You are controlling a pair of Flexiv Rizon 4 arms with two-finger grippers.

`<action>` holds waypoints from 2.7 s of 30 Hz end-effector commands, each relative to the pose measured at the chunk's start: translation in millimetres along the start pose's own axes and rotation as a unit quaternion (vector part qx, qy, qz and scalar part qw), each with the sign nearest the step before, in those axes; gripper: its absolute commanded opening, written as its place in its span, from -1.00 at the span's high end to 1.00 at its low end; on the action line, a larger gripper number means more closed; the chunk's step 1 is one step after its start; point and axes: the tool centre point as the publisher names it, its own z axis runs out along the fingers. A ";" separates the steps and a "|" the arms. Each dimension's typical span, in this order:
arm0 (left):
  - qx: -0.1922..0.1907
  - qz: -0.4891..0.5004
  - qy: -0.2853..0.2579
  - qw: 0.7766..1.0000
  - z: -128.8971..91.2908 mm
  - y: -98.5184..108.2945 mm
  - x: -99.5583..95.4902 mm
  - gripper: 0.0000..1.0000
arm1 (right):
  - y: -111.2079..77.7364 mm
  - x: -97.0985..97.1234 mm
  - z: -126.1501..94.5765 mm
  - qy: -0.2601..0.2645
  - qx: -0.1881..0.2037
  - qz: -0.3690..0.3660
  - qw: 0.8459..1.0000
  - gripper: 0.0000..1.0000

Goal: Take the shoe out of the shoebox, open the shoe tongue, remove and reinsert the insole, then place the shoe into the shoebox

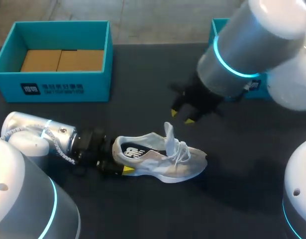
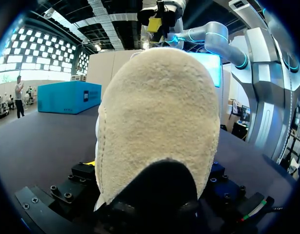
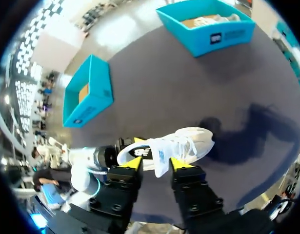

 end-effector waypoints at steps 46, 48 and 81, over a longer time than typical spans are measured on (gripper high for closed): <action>-0.001 0.000 0.001 1.000 0.3 1.6 -1.8 1.00 | -11.1 56.0 14.8 -0.167 0.075 -0.283 0.941 1.00; -0.001 0.000 0.001 1.000 0.3 1.6 -1.8 1.00 | -11.1 56.0 14.8 -0.167 0.075 -0.283 0.941 1.00; -0.001 0.000 0.001 1.000 0.3 1.6 -1.8 1.00 | -44.6 71.7 36.7 -0.104 0.083 -0.645 0.753 1.00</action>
